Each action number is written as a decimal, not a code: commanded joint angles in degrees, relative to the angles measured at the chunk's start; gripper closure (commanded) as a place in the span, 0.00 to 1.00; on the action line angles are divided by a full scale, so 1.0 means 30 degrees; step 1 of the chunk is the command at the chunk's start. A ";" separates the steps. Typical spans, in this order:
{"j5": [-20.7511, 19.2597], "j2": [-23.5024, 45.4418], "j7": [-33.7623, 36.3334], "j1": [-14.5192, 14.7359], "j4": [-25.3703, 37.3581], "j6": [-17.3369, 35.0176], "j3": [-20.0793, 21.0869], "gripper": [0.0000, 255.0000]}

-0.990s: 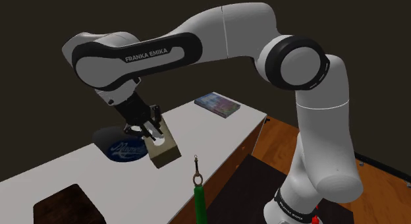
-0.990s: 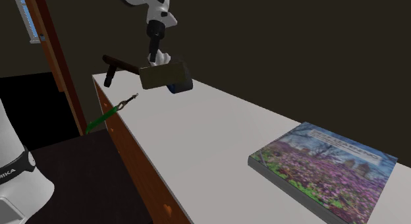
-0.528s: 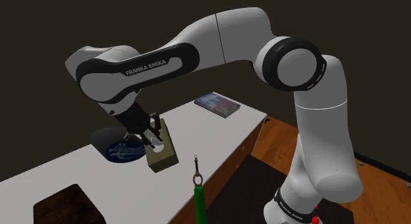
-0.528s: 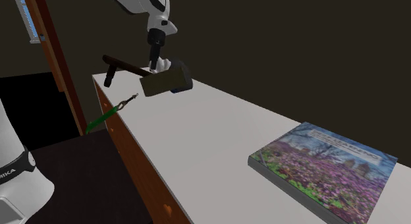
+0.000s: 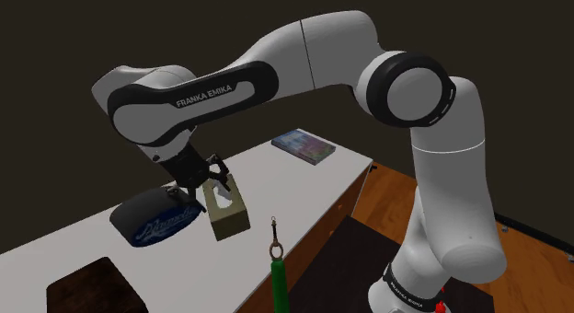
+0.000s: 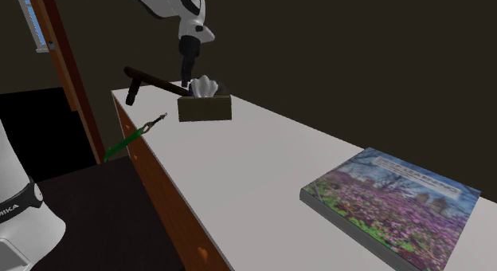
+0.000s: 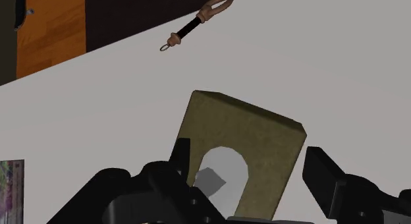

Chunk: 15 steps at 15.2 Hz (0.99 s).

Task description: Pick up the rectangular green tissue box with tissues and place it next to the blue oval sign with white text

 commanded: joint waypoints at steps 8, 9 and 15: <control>-0.0132 0.1519 -0.0152 0.0577 0.4398 -0.2895 0.0018 0.00; -0.0131 0.1519 -0.0153 0.0579 0.4398 -0.2895 0.0015 0.00; -0.0131 0.1519 -0.0153 0.0579 0.4398 -0.2895 0.0015 0.00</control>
